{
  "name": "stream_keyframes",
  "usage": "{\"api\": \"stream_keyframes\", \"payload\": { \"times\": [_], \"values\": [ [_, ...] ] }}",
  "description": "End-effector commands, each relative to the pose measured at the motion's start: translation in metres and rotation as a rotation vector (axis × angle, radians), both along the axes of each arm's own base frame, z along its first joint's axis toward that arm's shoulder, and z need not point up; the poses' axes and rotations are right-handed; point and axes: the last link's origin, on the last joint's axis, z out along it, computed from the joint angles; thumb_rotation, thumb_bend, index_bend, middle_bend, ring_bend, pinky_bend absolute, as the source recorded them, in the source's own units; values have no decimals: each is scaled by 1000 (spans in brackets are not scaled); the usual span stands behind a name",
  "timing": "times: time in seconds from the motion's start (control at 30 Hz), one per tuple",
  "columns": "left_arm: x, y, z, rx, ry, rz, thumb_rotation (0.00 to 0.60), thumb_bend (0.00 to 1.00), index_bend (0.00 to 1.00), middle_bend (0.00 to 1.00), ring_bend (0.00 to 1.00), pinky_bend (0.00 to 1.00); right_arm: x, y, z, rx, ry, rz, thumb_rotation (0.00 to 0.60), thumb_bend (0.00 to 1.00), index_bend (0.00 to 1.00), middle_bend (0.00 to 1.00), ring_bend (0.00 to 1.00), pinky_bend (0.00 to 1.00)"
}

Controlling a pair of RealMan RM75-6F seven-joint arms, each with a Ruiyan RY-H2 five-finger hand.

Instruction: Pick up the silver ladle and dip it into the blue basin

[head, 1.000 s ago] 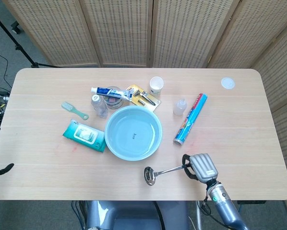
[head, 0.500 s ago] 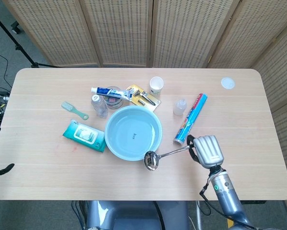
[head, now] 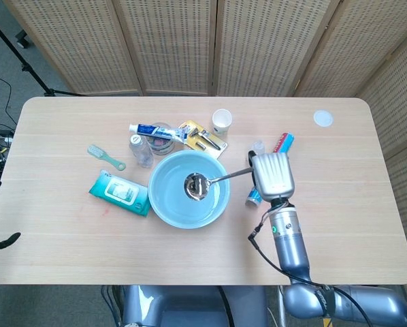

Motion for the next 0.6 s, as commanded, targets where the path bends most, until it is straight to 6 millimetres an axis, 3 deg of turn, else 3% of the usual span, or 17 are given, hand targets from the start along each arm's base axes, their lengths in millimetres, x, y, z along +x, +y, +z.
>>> {"api": "stream_keyframes", "payload": {
  "times": [0.03, 0.37, 0.6],
  "values": [
    [-1, 0, 1, 1, -3, 2, 600, 0, 0, 0, 0, 47, 19, -13, -11, -94, 63, 7, 600, 910, 828, 897, 843, 1000],
    [-2, 2, -1, -7, -1, 11, 600, 0, 0, 0, 0, 47, 18, -19, -49, -120, 172, 30, 600, 919, 828, 898, 844, 1000],
    [-3, 4, -2, -8, 3, 18, 600, 0, 0, 0, 0, 47, 13, -25, -66, -126, 227, 40, 600, 926, 828, 898, 843, 1000]
  ]
}}
